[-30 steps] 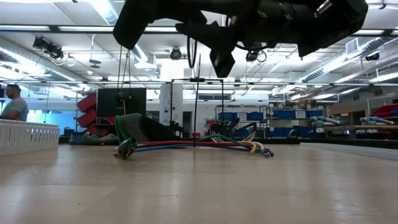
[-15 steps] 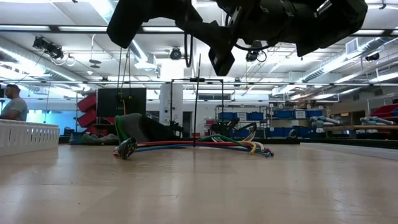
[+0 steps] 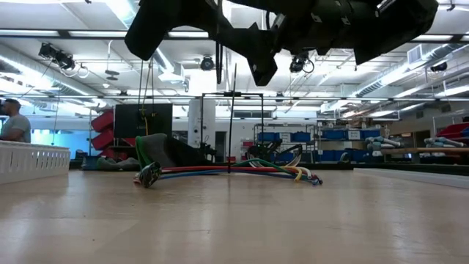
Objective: Ziptie cables
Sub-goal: Insert the black zip tie pointed tail end through the slot to form a loop
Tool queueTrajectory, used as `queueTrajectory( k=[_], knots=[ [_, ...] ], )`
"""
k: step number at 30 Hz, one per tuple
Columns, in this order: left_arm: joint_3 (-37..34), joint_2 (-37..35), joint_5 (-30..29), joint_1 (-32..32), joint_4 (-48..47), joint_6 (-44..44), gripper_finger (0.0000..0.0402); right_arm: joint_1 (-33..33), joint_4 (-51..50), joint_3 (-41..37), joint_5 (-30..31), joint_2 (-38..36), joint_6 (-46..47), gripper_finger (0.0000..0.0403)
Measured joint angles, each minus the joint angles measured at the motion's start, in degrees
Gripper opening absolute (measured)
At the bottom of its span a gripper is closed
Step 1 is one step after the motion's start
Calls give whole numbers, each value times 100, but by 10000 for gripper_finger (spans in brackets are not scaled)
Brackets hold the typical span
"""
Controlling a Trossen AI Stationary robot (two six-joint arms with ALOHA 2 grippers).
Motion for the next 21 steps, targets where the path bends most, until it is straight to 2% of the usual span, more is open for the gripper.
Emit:
queueTrajectory(
  k=[7,13,17,21],
  knots=[
    [0,-11,-219,-34,-56,-130,0,44,-873,0,282,-540,-563,224],
    [22,-281,-7,-26,-757,-1286,0,196,-1606,-2,918,-746,-1375,225],
    [20,-400,483,99,-1107,-1798,0,337,-1529,-2,1533,-760,-2295,225],
    [20,-634,1582,455,-1476,-2772,0,495,-1531,7,2525,-801,-3186,224]
  ],
)
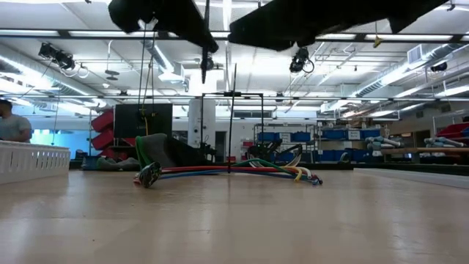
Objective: Ziptie cables
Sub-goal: Insert the black zip tie pointed tail end through the slot to form a loop
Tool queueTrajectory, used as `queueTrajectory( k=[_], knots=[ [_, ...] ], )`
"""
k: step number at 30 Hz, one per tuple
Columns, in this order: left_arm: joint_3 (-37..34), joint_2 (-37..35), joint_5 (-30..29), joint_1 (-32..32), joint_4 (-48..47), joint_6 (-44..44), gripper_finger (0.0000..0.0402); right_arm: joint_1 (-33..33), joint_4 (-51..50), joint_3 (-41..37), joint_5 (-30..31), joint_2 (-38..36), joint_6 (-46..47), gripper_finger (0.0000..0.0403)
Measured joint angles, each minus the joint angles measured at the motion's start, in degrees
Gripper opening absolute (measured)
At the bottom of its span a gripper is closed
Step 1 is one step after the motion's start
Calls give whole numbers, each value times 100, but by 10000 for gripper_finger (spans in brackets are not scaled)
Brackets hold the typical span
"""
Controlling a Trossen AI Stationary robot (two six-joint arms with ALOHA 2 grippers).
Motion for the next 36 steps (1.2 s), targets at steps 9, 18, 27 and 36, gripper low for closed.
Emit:
queueTrajectory(
  k=[9,18,27,36],
  knots=[
    [0,-481,2667,949,-131,-1884,0,431,148,105,795,-316,-725,223],
    [-2,-383,3780,1139,-42,-2437,0,531,149,104,962,-621,-601,196],
    [-2,-277,4208,1172,348,-2627,0,59,247,103,105,-623,-1,178],
    [-2,-260,4223,1291,504,-2459,0,-153,406,103,-503,-623,411,169]
  ],
)
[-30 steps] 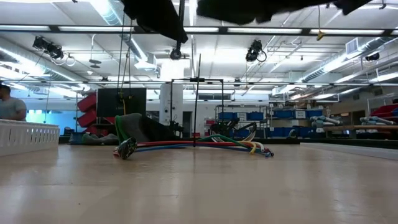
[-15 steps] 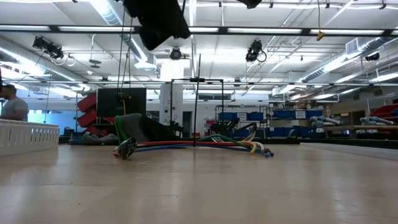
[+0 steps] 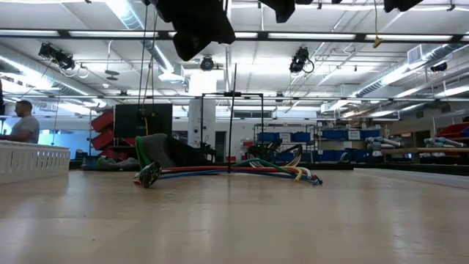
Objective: Ziptie cables
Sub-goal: Insert the black zip tie pointed tail end through the slot to form a loop
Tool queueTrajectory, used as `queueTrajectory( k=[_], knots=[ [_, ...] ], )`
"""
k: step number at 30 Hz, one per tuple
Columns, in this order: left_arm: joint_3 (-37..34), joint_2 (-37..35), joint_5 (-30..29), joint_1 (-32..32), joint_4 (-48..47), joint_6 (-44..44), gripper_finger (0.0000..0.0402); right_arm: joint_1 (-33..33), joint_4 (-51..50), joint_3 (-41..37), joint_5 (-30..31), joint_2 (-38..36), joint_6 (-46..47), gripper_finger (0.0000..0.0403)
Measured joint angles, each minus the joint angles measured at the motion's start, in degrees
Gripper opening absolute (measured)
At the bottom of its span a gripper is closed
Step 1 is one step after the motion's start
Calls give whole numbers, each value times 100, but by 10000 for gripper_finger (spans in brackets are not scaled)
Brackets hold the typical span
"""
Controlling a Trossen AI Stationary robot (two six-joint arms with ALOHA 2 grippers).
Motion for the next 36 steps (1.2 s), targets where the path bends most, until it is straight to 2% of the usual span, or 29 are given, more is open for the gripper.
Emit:
queueTrajectory(
  k=[18,36],
  knots=[
    [-7,153,156,146,261,207,0,-183,-243,-4,-32,4,37,158],
    [-7,153,143,146,258,291,0,-196,-276,-4,-27,4,-13,55]
  ],
)
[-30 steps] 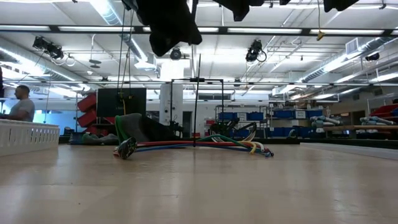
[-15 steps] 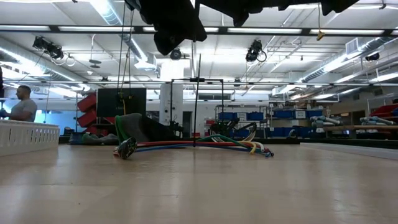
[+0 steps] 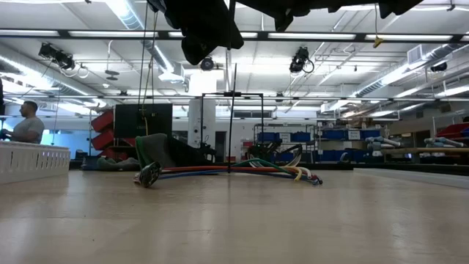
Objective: Ziptie cables
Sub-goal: Insert the black zip tie pointed tail end through the slot to form a loop
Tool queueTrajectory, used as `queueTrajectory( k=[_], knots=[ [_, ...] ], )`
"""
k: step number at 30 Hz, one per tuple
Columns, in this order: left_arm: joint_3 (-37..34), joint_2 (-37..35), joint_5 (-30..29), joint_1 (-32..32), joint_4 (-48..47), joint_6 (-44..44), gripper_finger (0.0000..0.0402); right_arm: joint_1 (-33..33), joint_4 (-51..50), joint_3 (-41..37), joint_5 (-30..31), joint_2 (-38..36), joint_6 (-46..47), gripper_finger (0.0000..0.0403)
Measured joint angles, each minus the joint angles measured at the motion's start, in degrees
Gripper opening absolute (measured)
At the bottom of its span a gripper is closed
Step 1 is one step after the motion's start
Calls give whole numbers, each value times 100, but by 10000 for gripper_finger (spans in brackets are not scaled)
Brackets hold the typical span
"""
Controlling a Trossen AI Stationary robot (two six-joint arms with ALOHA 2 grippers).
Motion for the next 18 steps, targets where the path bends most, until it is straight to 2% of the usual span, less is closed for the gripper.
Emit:
queueTrajectory(
  k=[5,9,18],
  knots=[
    [0,0,-7,0,0,-2,0,0,2,0,2,0,-108,38],
    [0,0,-9,0,2,-2,0,0,2,0,2,0,-195,7],
    [0,0,-229,-2,0,76,2,0,-7,0,2,0,-258,1]
  ],
)
